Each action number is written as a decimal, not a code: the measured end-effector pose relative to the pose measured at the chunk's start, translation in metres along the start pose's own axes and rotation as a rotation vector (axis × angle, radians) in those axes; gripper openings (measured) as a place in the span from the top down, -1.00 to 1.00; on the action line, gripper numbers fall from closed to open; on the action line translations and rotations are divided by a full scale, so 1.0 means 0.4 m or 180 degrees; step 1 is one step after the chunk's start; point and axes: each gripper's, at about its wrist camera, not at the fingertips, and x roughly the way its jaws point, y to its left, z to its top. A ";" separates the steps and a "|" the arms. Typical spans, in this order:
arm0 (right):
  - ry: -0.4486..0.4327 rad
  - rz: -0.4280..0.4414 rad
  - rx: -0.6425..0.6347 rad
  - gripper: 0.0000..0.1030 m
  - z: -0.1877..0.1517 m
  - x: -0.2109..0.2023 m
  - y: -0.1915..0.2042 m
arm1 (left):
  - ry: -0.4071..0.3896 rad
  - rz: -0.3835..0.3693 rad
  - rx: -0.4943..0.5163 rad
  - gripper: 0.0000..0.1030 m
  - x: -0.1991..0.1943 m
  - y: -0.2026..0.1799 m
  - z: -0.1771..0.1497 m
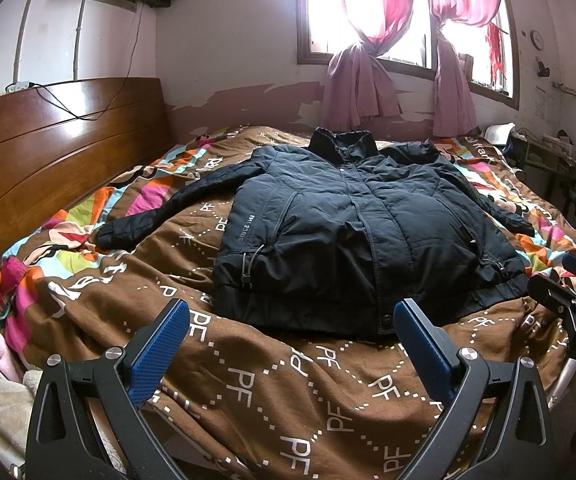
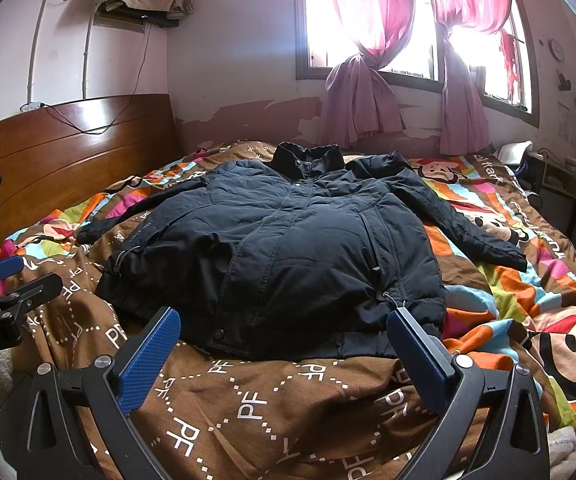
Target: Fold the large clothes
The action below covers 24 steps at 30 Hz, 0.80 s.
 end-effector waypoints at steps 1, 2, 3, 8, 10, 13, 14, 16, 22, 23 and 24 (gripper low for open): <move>0.0000 0.0000 0.0000 -1.00 0.000 0.000 0.000 | 0.0000 0.0000 0.0001 -0.94 -0.001 -0.001 0.000; 0.0000 -0.0002 -0.0001 -1.00 0.000 0.000 0.000 | 0.0000 0.0000 0.0002 -0.94 -0.002 -0.001 0.000; 0.0002 -0.0001 0.0001 -1.00 -0.001 0.000 -0.001 | 0.0000 0.0001 0.0004 -0.94 -0.002 -0.001 0.000; 0.0003 0.0000 0.0003 -1.00 -0.001 0.001 -0.001 | -0.0001 0.0004 0.0006 -0.94 -0.002 -0.001 0.000; 0.0005 0.0001 0.0004 -1.00 -0.002 0.001 -0.002 | 0.0003 0.0005 -0.0001 -0.94 -0.002 0.000 0.000; 0.0006 0.0001 0.0004 -1.00 -0.002 0.002 -0.002 | 0.0003 0.0006 0.0000 -0.94 -0.002 0.000 0.000; 0.0005 0.0001 0.0005 -1.00 -0.001 0.002 -0.002 | 0.0004 0.0006 0.0000 -0.94 -0.002 0.003 0.002; 0.0007 0.0002 0.0006 -1.00 -0.001 0.002 -0.002 | -0.0002 0.0003 0.0003 -0.94 -0.001 0.003 0.001; 0.0008 0.0003 0.0008 -1.00 -0.001 0.003 -0.002 | 0.0000 0.0003 0.0002 -0.94 -0.001 0.003 0.002; 0.0010 0.0003 0.0008 -1.00 -0.001 0.003 -0.002 | -0.0002 0.0005 0.0003 -0.94 -0.001 0.003 0.002; 0.0010 0.0003 0.0008 -1.00 -0.001 0.003 -0.002 | -0.0001 0.0006 0.0004 -0.94 -0.001 0.003 0.002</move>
